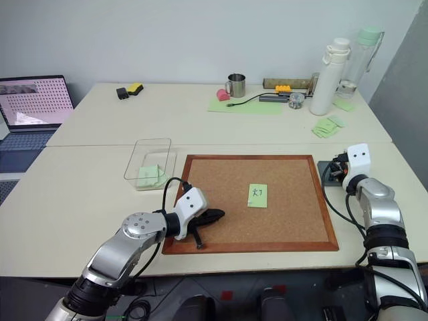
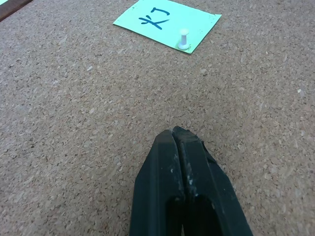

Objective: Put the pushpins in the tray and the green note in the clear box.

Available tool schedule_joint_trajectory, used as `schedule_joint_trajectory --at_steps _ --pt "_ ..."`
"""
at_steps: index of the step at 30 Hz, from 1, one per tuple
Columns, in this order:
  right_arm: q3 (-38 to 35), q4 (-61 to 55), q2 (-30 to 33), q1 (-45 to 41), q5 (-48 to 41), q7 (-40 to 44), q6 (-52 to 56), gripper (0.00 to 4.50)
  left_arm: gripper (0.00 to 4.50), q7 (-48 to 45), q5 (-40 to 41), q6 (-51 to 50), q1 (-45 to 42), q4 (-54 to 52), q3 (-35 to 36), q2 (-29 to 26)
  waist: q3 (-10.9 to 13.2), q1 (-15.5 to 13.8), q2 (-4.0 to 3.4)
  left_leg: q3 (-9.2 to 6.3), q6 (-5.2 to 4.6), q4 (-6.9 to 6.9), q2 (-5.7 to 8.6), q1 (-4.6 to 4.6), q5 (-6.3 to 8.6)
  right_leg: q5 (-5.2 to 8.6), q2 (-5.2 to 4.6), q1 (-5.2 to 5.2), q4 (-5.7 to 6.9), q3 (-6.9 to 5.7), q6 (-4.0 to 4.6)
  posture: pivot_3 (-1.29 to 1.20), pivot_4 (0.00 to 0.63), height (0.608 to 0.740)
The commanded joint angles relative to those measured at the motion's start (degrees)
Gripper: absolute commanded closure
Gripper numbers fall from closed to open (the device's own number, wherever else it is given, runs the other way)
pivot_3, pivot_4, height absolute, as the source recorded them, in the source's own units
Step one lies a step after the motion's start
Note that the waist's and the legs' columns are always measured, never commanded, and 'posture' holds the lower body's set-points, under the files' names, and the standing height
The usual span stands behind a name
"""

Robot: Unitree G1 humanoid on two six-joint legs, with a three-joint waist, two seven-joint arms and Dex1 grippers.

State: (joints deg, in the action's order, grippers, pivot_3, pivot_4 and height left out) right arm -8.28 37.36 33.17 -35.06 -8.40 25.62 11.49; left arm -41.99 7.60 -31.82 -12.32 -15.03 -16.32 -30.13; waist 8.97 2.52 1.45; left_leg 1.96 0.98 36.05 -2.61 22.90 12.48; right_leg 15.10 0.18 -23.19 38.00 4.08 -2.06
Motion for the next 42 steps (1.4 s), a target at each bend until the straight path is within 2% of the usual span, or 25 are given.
schedule_joint_trajectory --at_steps 1,4,8,12,14,21,31,33,34,40,42 --pt "-1.85 -1.42 0.97 -1.10 -0.78 0.94 -1.66 2.65 4.50 -0.21 -0.86 -3.05 2.62 1.40 -1.21 -1.42 0.00 0.13 0.00 -0.01 0.00 0.00 0.00 0.00 0.00 0.00 0.00 0.00 0.00 0.00 0.00 0.00 0.150 0.740" --pt "-1.98 -8.48 0.07 1.41 -3.15 4.08 -1.23 2.65 4.50 -0.12 -0.87 -3.28 2.88 1.05 -1.13 -1.38 0.01 0.37 -0.01 -0.04 0.00 -0.01 -0.01 0.01 0.00 -0.01 0.00 0.00 0.00 -0.01 0.02 0.00 0.150 0.740" --pt "0.90 -28.56 -3.41 8.60 -11.80 11.92 6.04 2.65 4.50 -0.19 -0.87 -3.29 2.96 1.02 -0.98 -1.41 -0.01 0.66 -0.04 -0.12 0.00 -0.03 -0.07 0.01 0.00 0.03 0.05 0.00 0.01 0.00 -0.03 0.00 0.150 0.740" --pt "8.20 -43.79 -6.79 15.50 -13.02 12.34 11.46 2.65 4.50 -0.22 -0.81 -3.27 3.11 0.87 -1.07 -1.44 -0.02 0.61 -0.07 -0.22 0.00 -0.05 -0.12 -0.02 0.00 0.04 0.12 0.00 0.06 -0.03 -0.02 0.00 0.150 0.740" --pt "12.51 -47.89 -8.38 17.79 -11.78 12.08 12.42 2.65 4.50 -0.22 -0.78 -3.25 3.10 0.84 -1.13 -1.40 -0.04 0.59 -0.05 -0.22 0.00 -0.05 -0.11 -0.01 0.00 0.05 0.10 -0.01 0.04 -0.04 -0.01 0.00 0.150 0.740" --pt "20.73 -47.01 -10.98 19.33 -5.41 10.41 12.47 2.65 4.50 -0.25 -0.84 -3.18 2.90 0.89 -1.24 -1.31 -0.04 0.55 -0.03 -0.21 0.00 -0.03 -0.09 -0.01 0.01 0.06 0.07 -0.03 0.01 -0.03 0.01 0.00 0.150 0.740" --pt "21.73 -39.62 -14.29 17.49 -3.01 9.74 12.53 2.65 4.50 0.10 -0.73 -3.71 3.46 0.24 -0.94 -1.40 -0.09 0.54 0.03 -0.21 0.00 -0.04 -0.10 -0.03 0.01 0.07 0.09 -0.02 0.03 -0.07 0.03 0.00 0.150 0.740" --pt "21.09 -39.46 -15.39 17.43 -3.92 9.63 13.29 3.03 4.50 0.21 -0.69 -3.85 3.74 -0.06 -0.81 -1.49 -0.13 0.54 0.09 -0.21 0.00 -0.04 -0.11 -0.03 0.01 0.07 0.09 -0.02 0.03 -0.07 0.03 0.00 0.150 0.740" --pt "20.89 -39.45 -15.74 17.43 -4.16 9.62 13.55 3.06 4.50 0.25 -0.68 -3.89 3.83 -0.16 -0.76 -1.51 -0.13 0.54 0.10 -0.21 0.00 -0.04 -0.11 -0.03 0.01 0.07 0.09 -0.02 0.02 -0.08 0.03 0.00 0.150 0.740" --pt "21.50 -40.89 -15.50 18.55 -4.18 11.09 12.97 4.39 4.50 0.54 -0.60 -4.27 4.16 -0.64 -0.60 -1.58 -0.13 0.58 0.11 -0.23 0.00 -0.05 -0.12 -0.02 0.01 0.07 0.10 -0.02 0.02 -0.07 0.03 0.00 0.150 0.740" --pt "21.01 -41.77 -15.29 18.75 -4.68 11.64 12.70 4.45 4.50 0.62 -0.53 -4.32 4.17 -0.72 -0.65 -1.56 -0.14 0.57 0.11 -0.23 0.00 -0.05 -0.12 -0.02 0.01 0.07 0.10 -0.02 0.02 -0.07 0.03 0.00 0.150 0.740"
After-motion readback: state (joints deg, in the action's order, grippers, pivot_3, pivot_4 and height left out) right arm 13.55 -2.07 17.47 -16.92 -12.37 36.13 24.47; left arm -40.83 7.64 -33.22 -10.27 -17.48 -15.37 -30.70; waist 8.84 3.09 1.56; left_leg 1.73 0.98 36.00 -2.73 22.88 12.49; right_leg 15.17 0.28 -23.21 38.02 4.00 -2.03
